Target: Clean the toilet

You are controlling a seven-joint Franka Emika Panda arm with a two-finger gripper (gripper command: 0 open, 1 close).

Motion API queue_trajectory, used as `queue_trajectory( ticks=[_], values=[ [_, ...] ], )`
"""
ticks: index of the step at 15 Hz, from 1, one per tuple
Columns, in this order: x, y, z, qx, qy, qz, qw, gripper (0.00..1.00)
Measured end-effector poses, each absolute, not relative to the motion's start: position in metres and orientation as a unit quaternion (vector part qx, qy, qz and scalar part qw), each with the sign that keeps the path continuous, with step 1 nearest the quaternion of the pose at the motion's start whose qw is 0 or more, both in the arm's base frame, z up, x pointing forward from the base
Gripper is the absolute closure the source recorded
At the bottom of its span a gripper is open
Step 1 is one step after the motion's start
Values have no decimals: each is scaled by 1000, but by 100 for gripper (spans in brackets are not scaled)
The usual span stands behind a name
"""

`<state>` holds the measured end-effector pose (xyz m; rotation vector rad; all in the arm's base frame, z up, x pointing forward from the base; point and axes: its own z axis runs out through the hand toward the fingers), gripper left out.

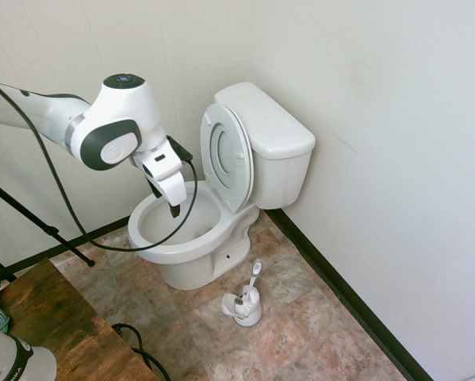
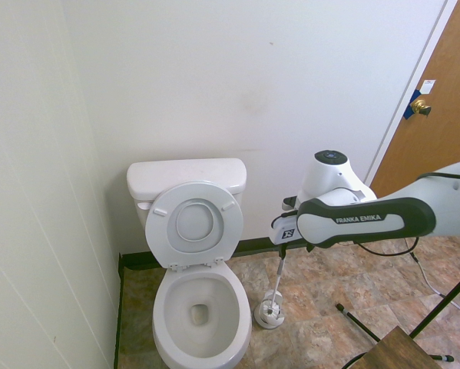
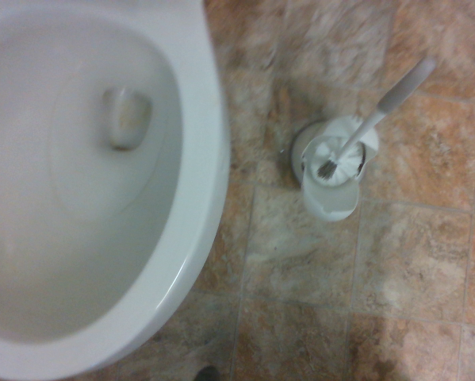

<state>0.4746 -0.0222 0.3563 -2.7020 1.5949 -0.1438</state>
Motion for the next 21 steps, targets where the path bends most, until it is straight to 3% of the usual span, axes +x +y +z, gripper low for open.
queue_trajectory(
  ticks=[8,16,21],
  values=[
    [571,-97,229,-790,611,-34,-36,0],
    [603,-124,147,-722,691,-36,1,0],
    [627,-140,98,-661,747,-62,-15,0]
  ],
)
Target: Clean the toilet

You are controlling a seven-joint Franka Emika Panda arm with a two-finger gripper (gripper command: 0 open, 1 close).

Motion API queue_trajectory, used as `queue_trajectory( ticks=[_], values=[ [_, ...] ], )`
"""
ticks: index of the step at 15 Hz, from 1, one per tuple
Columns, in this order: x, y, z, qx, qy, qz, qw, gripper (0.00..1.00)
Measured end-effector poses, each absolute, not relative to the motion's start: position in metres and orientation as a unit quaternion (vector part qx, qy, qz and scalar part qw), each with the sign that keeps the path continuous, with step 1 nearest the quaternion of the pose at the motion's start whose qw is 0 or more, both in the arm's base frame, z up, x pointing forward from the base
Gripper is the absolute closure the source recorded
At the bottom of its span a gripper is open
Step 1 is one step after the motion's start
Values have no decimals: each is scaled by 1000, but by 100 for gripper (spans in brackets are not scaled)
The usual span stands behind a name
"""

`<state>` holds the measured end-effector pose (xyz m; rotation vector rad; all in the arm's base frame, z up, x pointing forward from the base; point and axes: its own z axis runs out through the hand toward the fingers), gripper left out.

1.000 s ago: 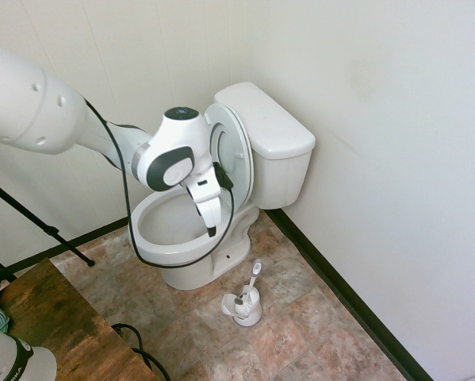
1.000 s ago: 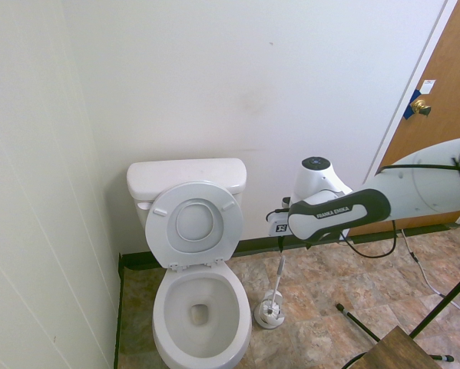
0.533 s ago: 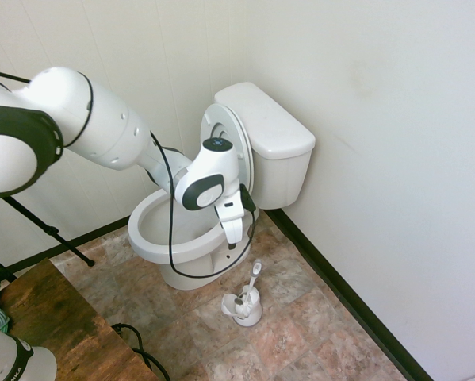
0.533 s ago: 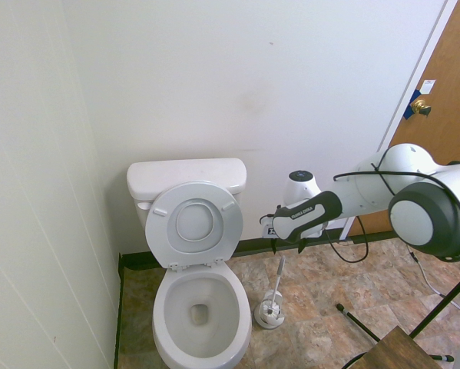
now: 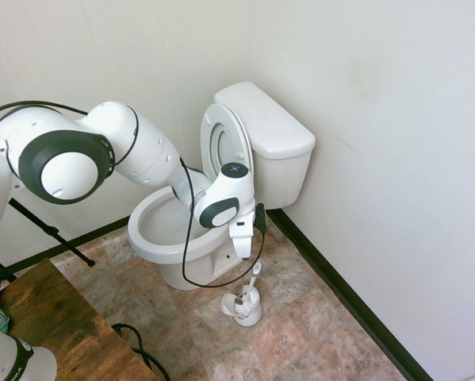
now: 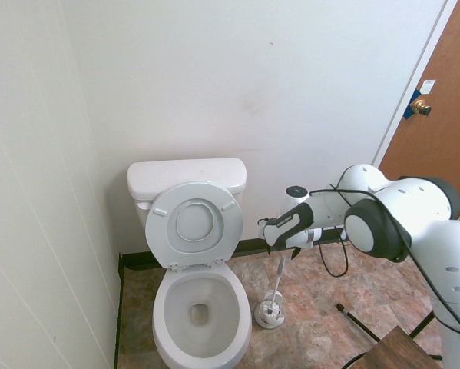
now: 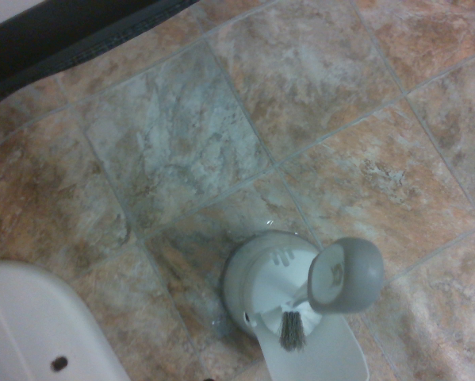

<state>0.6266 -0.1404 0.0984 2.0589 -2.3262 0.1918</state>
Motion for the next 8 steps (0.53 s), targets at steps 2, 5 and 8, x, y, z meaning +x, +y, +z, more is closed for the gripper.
queue_trajectory(
  ticks=[2,5,8],
  values=[
    [635,-145,82,648,-759,67,19,0],
    [650,-158,58,635,-769,65,28,0],
    [660,-177,40,624,-779,46,37,0]
  ],
)
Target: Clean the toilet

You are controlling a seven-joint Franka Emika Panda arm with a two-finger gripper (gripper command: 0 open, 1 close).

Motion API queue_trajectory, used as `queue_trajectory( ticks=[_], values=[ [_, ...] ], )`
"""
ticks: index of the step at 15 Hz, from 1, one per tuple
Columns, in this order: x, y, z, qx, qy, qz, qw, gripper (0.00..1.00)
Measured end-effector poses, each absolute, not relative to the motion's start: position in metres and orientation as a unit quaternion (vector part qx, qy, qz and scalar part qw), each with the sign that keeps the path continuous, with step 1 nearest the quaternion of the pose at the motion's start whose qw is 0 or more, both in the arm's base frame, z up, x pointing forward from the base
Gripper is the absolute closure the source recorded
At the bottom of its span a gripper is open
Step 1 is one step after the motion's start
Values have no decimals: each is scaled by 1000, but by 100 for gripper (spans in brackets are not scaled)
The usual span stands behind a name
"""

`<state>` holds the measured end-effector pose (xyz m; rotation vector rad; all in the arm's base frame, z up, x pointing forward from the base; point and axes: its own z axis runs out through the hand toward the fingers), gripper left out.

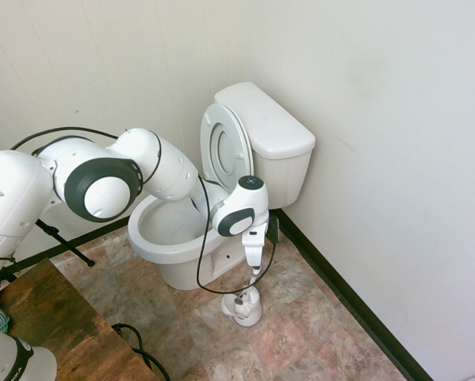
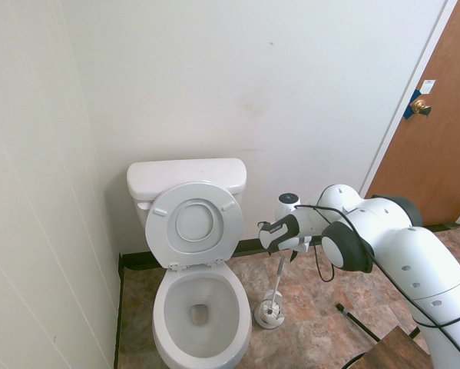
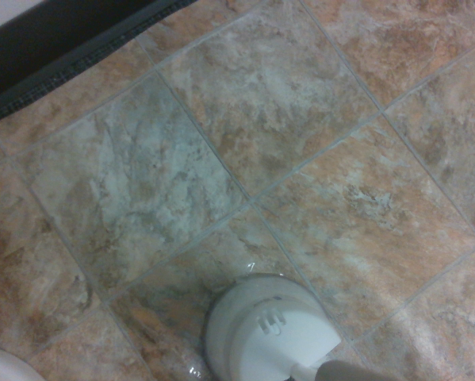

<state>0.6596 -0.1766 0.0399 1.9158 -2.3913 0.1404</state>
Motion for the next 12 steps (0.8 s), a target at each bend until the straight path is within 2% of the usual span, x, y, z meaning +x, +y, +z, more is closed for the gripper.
queue_trajectory(
  ticks=[9,10,12],
  values=[
    [663,-192,-1,632,-774,-3,47,0],
    [663,-192,-2,633,-773,-6,48,100],
    [664,-191,-8,636,-770,-12,47,100]
  ],
)
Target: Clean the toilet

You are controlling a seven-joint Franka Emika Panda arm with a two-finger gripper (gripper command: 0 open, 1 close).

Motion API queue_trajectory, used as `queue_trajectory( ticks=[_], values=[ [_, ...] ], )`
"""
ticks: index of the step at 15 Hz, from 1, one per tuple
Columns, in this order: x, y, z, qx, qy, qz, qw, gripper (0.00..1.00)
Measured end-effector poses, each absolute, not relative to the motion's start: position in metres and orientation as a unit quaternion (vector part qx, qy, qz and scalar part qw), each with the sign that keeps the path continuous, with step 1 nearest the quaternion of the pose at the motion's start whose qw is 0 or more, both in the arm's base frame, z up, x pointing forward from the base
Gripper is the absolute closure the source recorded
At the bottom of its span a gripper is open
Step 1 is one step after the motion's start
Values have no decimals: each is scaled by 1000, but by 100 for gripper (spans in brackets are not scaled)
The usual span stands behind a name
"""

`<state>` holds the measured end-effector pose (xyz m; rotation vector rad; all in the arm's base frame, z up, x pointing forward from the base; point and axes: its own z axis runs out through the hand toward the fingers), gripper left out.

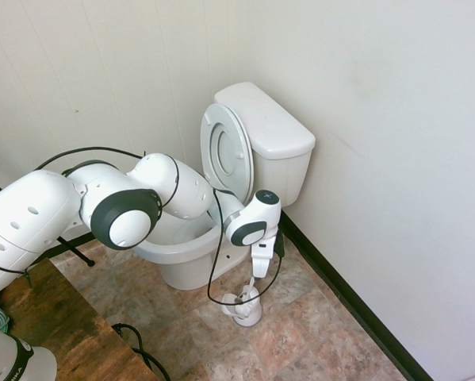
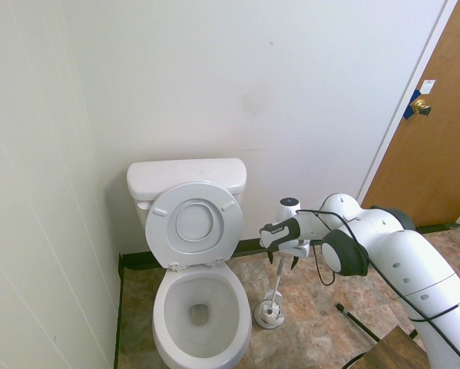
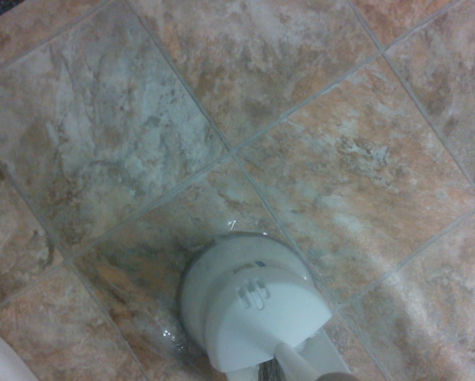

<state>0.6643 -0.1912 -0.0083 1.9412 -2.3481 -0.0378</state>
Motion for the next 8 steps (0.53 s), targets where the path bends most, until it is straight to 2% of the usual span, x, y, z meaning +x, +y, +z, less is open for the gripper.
queue_trajectory(
  ticks=[8],
  values=[
    [659,-187,-26,647,-760,-29,44,100]
  ],
)
